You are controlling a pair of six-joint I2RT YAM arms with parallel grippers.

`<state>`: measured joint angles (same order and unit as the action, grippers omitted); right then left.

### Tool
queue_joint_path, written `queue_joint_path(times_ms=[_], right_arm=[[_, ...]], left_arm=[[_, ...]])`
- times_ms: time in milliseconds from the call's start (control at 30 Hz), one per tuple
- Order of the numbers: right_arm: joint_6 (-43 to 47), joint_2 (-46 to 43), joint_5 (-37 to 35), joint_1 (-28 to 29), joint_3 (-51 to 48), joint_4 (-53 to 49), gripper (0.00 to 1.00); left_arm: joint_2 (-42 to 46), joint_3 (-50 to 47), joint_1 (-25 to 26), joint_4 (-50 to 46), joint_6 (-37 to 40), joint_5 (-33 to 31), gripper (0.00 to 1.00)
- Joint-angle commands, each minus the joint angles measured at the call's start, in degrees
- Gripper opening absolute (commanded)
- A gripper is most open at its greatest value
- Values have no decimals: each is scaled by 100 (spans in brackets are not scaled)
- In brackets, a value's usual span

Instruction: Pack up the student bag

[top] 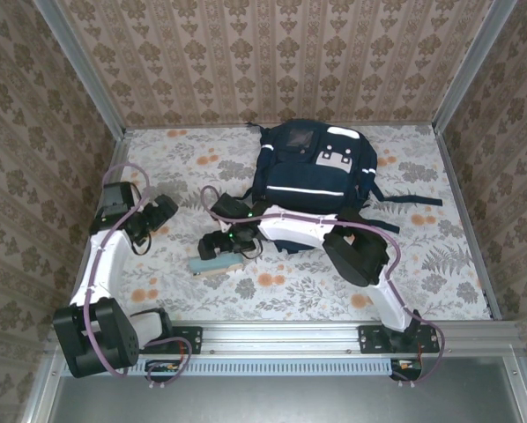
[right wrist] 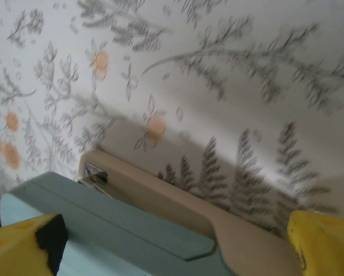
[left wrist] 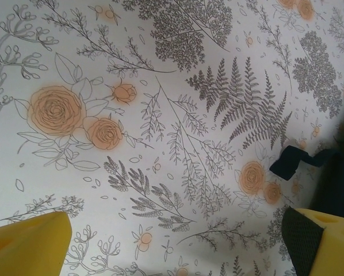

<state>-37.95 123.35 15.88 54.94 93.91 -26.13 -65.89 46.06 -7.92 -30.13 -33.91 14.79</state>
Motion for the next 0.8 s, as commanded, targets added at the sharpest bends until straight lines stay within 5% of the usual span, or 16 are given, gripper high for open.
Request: queue_joint_path(times_ms=[0,133,567,767], right_arm=[[-248,-465,473,170,-439,273,100],[-214,-583,486,351,-634,377,99],[1211,-52,-1734,877,785,-1607,91],[1315,297,-1808,905,1205,-1750,85]], left_arm=[[43,-101,-39,143,-181,276,97],[41,-107,-34,143,-194,313,97],[89,-139,-34,125,-212,324,97],[106,-124,-35,105,-212,266,97]])
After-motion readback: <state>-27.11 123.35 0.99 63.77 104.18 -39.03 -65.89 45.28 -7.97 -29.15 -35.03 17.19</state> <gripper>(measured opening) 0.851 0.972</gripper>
